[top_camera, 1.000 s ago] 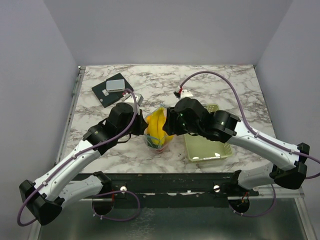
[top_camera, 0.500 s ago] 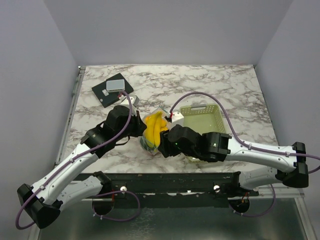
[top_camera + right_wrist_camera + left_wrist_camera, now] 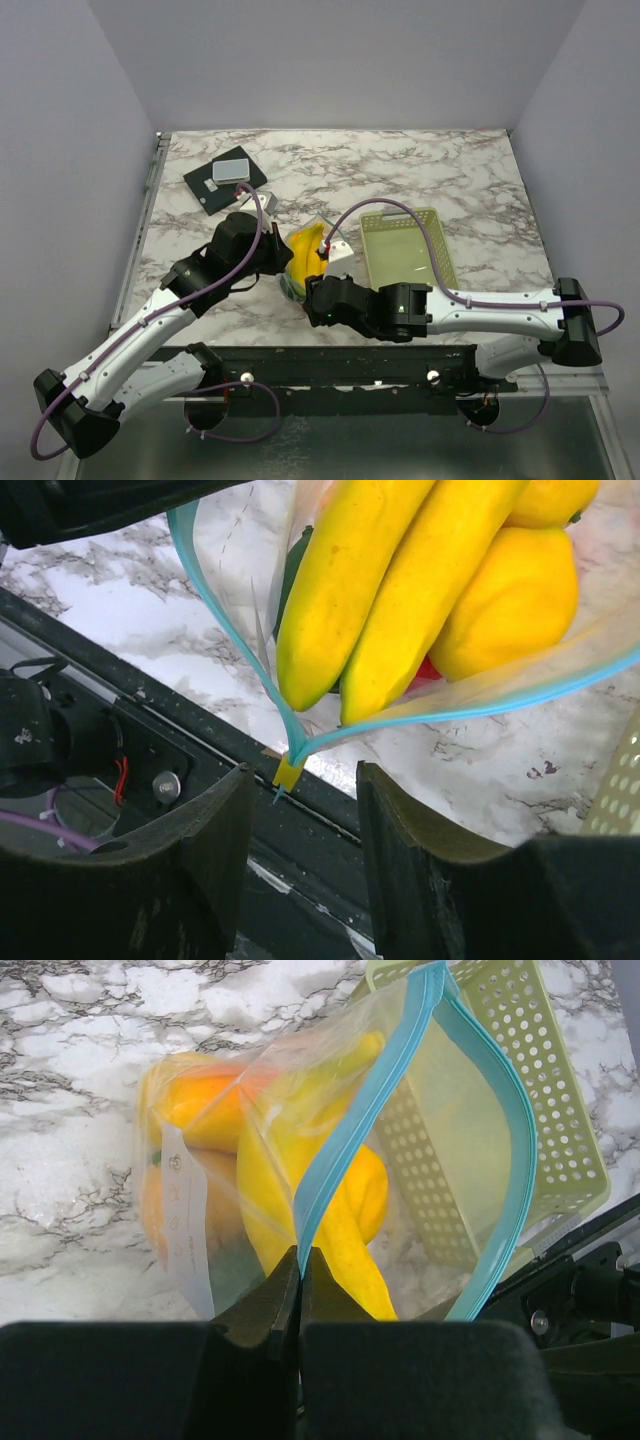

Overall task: Place the food in the zip-top bag and seal the zipper
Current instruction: Pick up the zipper food storage bag at the center of the board.

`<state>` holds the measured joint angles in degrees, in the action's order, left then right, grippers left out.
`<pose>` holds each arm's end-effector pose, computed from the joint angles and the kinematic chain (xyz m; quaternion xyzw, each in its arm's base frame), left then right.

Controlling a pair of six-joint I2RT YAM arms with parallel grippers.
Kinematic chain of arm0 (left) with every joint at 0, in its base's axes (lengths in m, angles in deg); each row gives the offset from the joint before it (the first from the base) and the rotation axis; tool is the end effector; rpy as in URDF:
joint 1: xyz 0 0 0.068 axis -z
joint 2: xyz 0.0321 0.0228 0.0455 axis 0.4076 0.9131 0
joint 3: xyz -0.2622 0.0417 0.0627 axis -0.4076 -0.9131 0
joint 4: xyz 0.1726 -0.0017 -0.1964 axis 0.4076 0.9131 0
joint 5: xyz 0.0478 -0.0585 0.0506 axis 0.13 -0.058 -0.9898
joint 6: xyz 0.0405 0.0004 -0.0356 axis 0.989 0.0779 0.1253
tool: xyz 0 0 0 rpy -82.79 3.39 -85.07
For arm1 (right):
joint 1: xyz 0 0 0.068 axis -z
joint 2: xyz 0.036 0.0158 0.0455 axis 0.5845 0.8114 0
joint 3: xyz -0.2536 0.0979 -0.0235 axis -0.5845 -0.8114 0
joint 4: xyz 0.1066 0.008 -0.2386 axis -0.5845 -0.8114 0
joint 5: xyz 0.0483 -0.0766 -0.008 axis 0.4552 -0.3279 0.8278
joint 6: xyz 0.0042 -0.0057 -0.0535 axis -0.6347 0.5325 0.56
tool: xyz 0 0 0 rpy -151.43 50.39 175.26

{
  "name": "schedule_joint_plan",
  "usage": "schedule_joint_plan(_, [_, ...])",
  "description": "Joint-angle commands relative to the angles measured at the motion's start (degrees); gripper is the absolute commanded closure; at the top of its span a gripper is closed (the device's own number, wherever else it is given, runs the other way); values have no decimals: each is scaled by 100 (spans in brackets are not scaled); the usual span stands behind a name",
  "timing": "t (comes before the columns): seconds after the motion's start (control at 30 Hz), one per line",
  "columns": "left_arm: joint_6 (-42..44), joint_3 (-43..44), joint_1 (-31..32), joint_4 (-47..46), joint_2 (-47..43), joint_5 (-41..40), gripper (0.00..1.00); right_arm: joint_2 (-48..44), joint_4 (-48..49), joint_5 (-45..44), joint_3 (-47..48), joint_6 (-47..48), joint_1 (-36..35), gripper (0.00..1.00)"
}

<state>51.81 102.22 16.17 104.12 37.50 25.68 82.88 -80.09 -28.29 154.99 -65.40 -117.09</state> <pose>0.1489 -0.1239 0.3218 0.0598 0.8691 -0.2690 0.4108 0.0629 0.2874 0.3062 -0.1594 0.8715 0.2394 0.3972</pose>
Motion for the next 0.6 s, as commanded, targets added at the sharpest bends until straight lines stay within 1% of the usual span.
schedule_joint_plan(0.0, [-33,-44,-15,-73,-121,-44,100,312,113,-418,302,-318,-77,51])
schedule_joint_plan(0.17, [-16,-40,-23,-73,-123,-10,100,495,68,-558,460,-412,-122,57])
schedule_joint_plan(0.4, [11,-36,-16,-38,-167,-57,100,642,-174,-590,648,-436,-136,77])
schedule_joint_plan(0.57, [-16,-15,-15,-26,-167,-45,100,686,-328,-631,702,-441,-138,82])
